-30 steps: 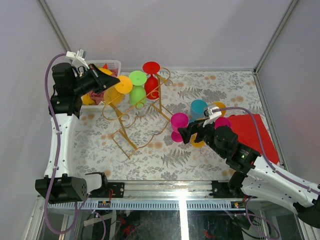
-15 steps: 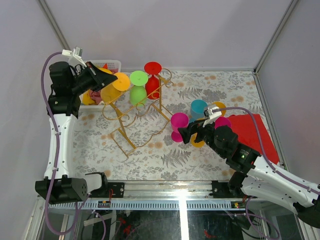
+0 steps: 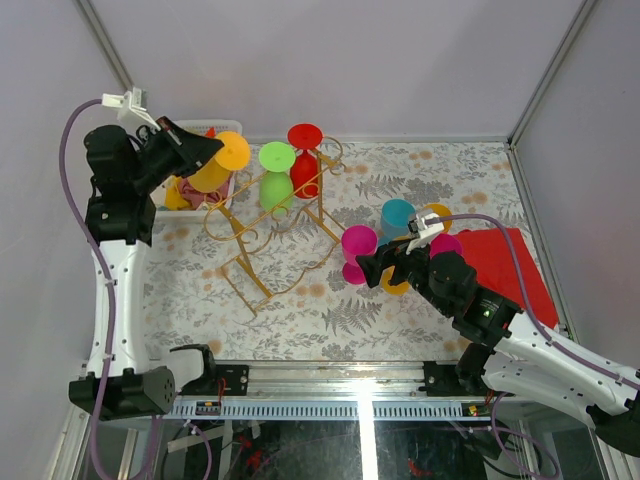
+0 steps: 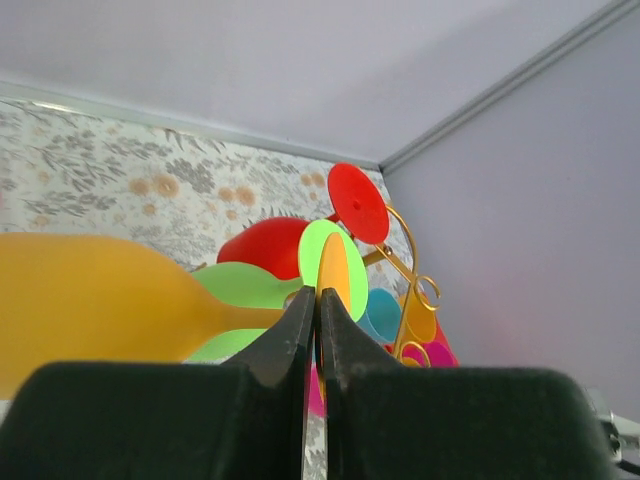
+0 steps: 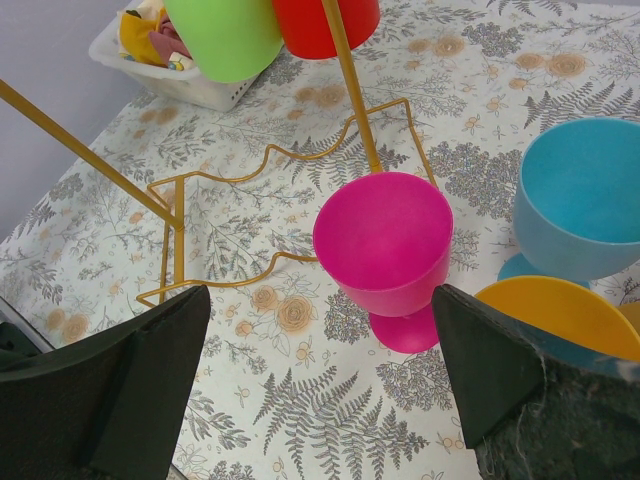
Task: Take the wine glass off the wine glass rack
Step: Pick up the wine glass from the wine rack, then place the wine glass at the center of the board.
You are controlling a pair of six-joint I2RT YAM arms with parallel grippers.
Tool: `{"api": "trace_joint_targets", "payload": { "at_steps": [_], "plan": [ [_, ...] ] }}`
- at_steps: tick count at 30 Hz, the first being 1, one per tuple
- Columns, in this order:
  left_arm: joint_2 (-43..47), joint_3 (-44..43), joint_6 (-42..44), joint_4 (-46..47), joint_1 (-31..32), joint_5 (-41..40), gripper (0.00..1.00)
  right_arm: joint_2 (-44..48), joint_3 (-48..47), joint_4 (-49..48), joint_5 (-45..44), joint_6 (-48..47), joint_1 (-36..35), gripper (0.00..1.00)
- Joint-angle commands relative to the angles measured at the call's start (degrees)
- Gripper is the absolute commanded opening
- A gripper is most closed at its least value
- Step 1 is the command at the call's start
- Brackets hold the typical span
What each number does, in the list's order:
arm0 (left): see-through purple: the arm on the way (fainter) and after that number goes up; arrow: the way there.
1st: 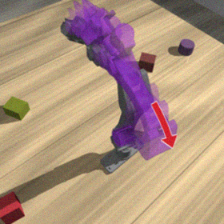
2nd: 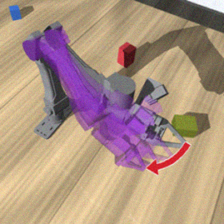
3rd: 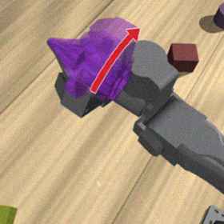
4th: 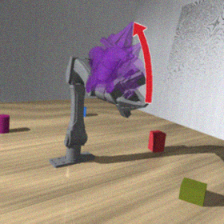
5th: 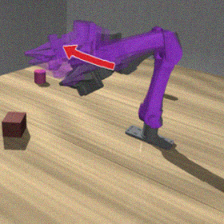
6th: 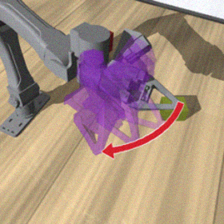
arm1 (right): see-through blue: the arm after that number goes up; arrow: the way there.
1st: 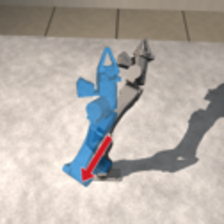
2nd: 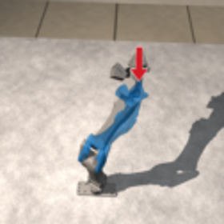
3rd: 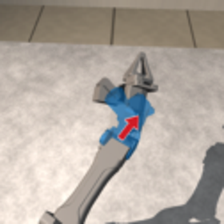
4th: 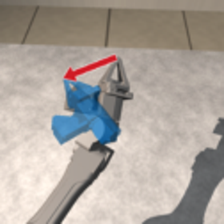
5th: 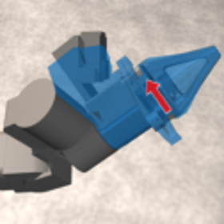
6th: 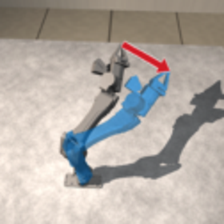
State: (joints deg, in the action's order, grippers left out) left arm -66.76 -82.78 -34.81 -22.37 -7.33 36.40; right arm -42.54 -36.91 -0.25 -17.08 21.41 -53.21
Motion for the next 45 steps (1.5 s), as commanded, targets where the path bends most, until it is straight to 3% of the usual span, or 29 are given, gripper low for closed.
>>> {"api": "trace_joint_targets", "payload": {
  "at_steps": [1,8,16,19,26,32,37,45],
  "plan": [
    [3.76,-0.89,2.7,1.0,-0.56,-10.61,0.0,0.87,-3.0,-1.31,-1.71,-0.43,0.18,0.99],
    [14.04,2.17,10.78,-7.2,-0.52,-35.0,0.0,1.1,-3.31,-0.8,-1.48,-0.24,0.19,0.99],
    [20.26,0.96,15.85,-21.1,-0.51,-46.25,0.0,1.52,-3.3,-0.58,-0.78,0.72,0.17,0.99],
    [22.36,1.46,16.09,-25.56,-0.53,-44.48,0.0,1.65,-3.38,-0.51,-0.76,1.04,0.16,0.99],
    [25.38,6.03,15.49,-35.79,-0.46,-28.67,0.0,1.25,-4.66,0.01,1.52,3.02,0.15,1.0],
    [27.67,10.42,20.98,-44.37,-0.47,-25.47,0.0,1.99,-5.33,0.23,3.42,5.57,0.2,0.99],
    [29.11,13.12,20.4,-45.76,3.57,-17.86,0.0,1.82,-5.03,-0.68,3.55,6.08,0.16,0.99],
    [31.0,17.34,22.16,-46.62,16.9,-13.4,0.0,0.08,-5.81,0.32,3.56,5.66,0.17,0.99]
  ]
}}
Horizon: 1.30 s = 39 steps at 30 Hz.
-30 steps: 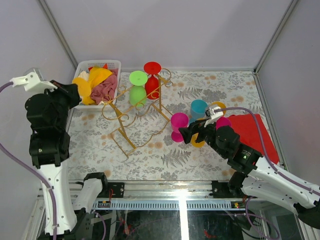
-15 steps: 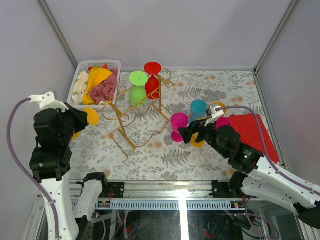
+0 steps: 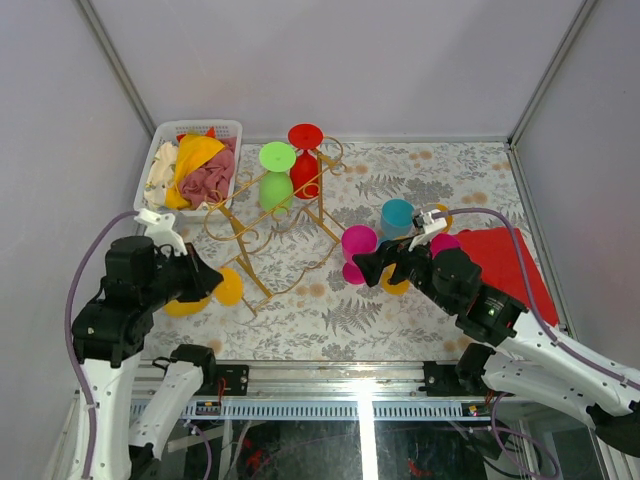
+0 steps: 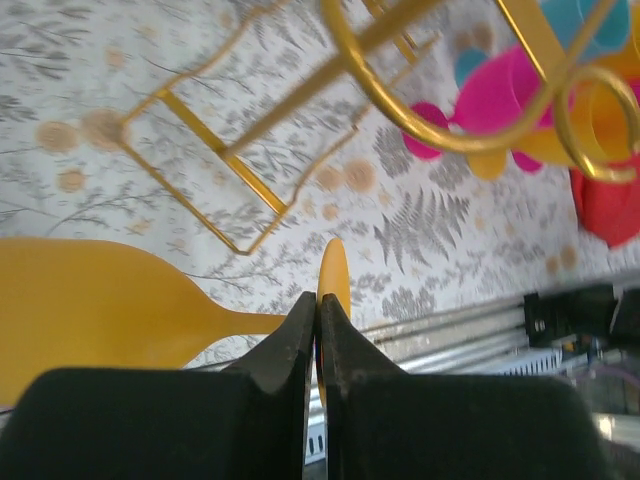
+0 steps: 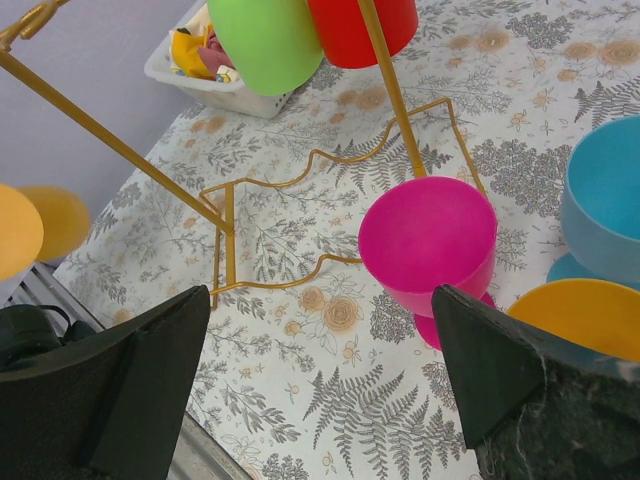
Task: Take the wine glass off the wine glass rack
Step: Place the wine glass at the center of the board.
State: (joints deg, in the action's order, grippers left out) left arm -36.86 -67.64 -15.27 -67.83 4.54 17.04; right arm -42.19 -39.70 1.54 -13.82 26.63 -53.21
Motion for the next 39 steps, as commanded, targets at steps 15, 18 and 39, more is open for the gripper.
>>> {"api": "trace_joint_targets", "payload": {
  "at_steps": [15,18,39],
  "plan": [
    [2.42,2.68,5.85,2.77,25.23,28.35,0.0,-0.62,-1.28,-11.8,14.67,4.08,0.16,0.99],
    [-0.84,2.44,6.26,4.83,26.83,30.73,0.0,-1.86,-1.29,-14.35,20.22,5.02,0.21,0.98],
    [-10.95,5.85,-7.06,34.25,40.54,19.08,0.0,-7.6,-3.63,-18.55,46.49,7.75,0.2,0.86]
  ]
}}
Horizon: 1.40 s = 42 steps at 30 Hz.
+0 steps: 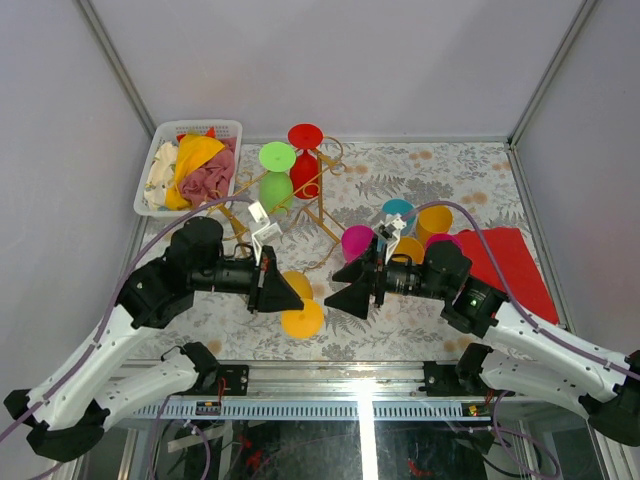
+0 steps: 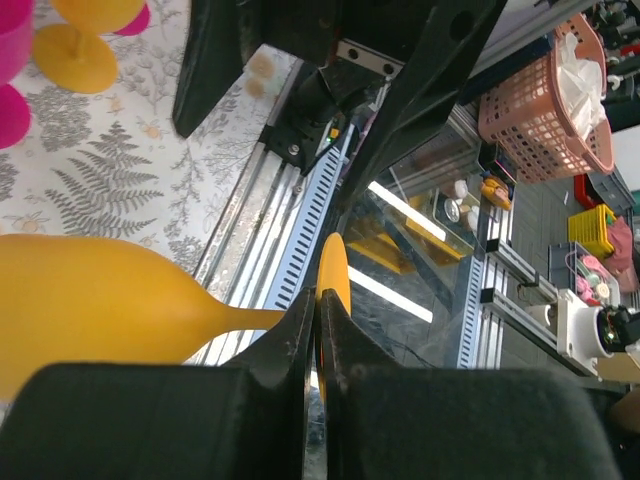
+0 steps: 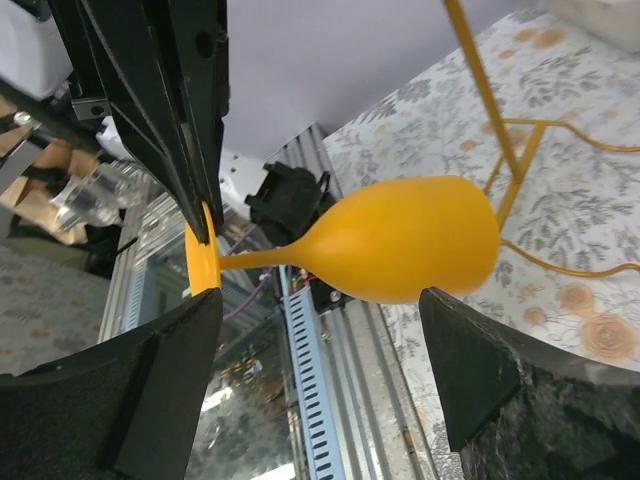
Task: Take the wine glass off the wine glass rack
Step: Place the wine glass at the center of the board.
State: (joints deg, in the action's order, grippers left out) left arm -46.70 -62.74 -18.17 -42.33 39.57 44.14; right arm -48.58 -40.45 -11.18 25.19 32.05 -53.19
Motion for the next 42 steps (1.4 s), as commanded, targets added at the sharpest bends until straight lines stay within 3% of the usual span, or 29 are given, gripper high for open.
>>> {"api": "trace_joint_targets", "payload": {
  "at_steps": [1,6,15,27,30,33,42],
  "plan": [
    [-1.46,0.83,-3.93,8.79,7.38,-10.8,0.0,-1.56,-2.92,-6.01,8.3,2.58,0.19,0.85],
    [-1.94,1.4,-4.77,10.6,12.24,-21.2,0.0,-1.21,-3.13,-4.4,8.82,1.89,0.16,0.81],
    [-0.42,4.76,-8.17,18.68,14.96,-24.68,0.0,-0.97,-3.23,-2.64,10.81,1.09,0.12,0.59],
    [2.23,7.54,-9.0,20.44,15.16,-25.65,0.02,1.29,-1.98,-5.55,10.52,1.08,0.15,0.0],
    [2.79,8.56,-9.51,20.42,15.15,-25.16,0.24,2.42,-1.6,-5.5,8.55,0.52,0.15,0.0],
    [2.99,9.44,-9.66,20.51,15.15,-22.26,0.34,3.48,-0.99,-5.97,6.62,0.05,0.18,0.0],
    [4.89,12.98,-13.6,24.55,15.54,-20.84,0.34,5.41,0.99,-9.41,2.8,-0.24,0.17,0.0]
  ]
}}
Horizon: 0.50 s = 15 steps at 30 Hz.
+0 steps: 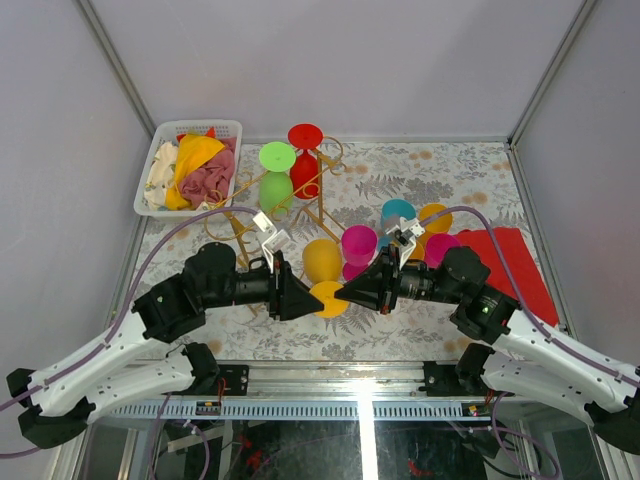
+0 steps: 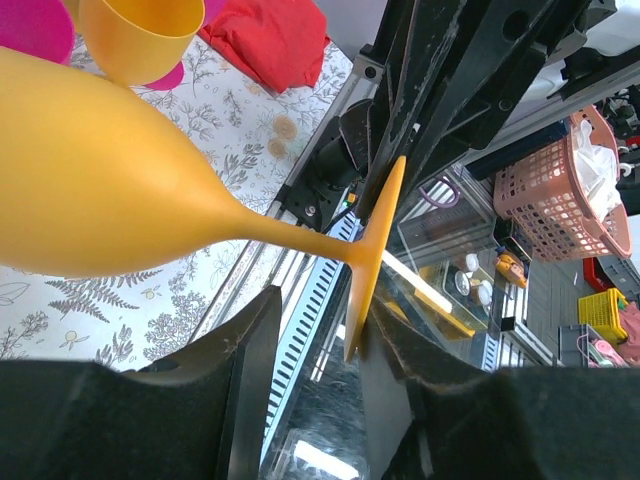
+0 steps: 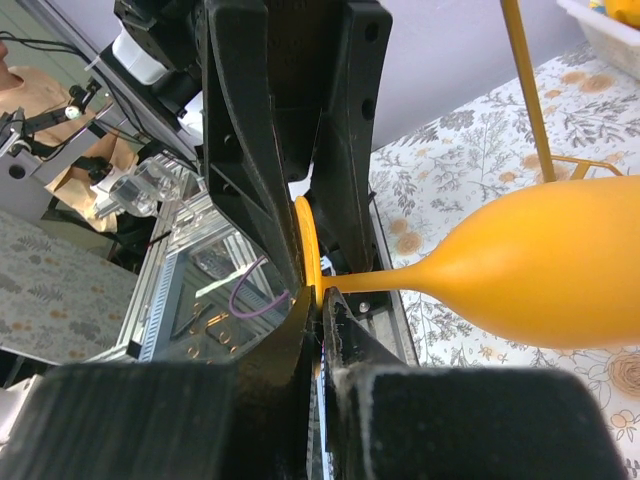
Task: Take the wine glass off the wine glass rack
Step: Place the wine glass at the center of the board.
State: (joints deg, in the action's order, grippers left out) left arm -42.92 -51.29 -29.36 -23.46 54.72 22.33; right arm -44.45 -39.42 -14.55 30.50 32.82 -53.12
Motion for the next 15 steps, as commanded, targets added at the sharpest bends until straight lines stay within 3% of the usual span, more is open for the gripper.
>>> {"api": "trace_joint_targets", "payload": {
  "at_steps": [1,10,12,15],
  "plan": [
    [1.34,2.0,-2.78,6.19,0.49,0.73,0.33,1.35,0.1,-6.17,-2.62,-0.96,0.12,0.0],
    [1.53,4.2,-5.04,11.92,0.79,-0.15,0.18,1.07,0.31,-7.06,-1.01,-0.87,0.06,0.0],
    [1.34,4.29,-5.06,12.33,0.92,-0.24,0.1,1.11,0.25,-6.99,-0.8,-0.83,0.12,0.0],
    [1.78,4.83,-3.51,12.34,1.39,0.04,0.0,1.76,0.31,-6.54,-1.55,-1.29,0.12,0.1]
  ]
}}
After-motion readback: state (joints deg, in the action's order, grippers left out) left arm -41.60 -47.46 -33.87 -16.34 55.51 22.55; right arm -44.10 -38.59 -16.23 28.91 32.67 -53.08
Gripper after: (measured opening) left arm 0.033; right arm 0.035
